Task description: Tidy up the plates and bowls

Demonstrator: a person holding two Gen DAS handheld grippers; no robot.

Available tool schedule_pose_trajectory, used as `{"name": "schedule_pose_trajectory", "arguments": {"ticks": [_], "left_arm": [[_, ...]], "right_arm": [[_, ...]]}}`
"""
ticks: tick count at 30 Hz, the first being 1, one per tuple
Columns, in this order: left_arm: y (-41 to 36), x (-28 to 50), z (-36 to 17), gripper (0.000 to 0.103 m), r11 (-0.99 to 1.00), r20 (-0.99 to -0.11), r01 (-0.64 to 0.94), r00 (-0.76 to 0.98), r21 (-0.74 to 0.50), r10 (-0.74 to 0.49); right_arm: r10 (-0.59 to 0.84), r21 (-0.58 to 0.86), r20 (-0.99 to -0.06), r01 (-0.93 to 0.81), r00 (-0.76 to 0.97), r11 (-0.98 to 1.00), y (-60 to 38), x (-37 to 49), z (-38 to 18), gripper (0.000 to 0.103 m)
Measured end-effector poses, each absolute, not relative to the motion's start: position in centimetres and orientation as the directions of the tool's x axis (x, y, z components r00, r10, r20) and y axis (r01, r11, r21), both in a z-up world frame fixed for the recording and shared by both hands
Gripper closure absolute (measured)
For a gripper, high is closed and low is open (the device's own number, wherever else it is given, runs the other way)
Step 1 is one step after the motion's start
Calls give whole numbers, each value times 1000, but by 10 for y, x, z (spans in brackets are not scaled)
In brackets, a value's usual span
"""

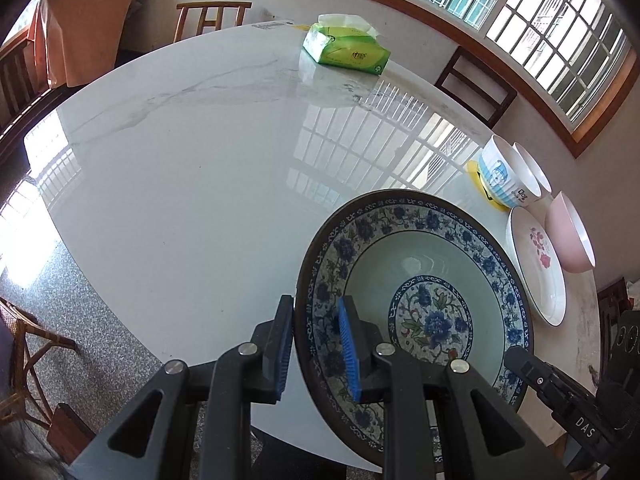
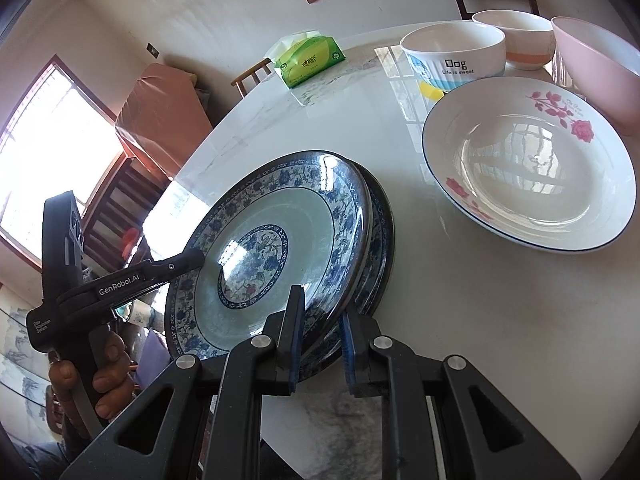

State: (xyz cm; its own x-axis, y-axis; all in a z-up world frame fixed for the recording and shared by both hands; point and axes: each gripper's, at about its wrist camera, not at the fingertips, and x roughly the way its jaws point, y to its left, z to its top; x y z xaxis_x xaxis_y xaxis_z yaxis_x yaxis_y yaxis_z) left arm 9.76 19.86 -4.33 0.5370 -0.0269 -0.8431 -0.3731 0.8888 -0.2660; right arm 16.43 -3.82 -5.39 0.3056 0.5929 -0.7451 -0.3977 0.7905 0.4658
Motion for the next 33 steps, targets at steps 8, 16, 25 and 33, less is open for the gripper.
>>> {"name": "schedule_pose_trajectory", "arguments": {"ticks": [8,16,25,33], "left_arm": [[199,96,-41,81,890,-833,-369,552,-268,-22],[195,89,-36,81,893,-824,-367,567,-262,-8],[195,81,-36,81,892,-823,-371,568,-256,0],[195,76,-36,81,893,-826,-374,564,-249,6]], "right_arm": [[579,449,-753,-397,313,800,-33,168,-54,86],[546,400,-765,-413,342,818,-27,165,-54,84],[438,207,-785,-482,437,851,-6,153,-49,75],[302,-32,-778,-514,551,857,13,138,-49,59]]}}
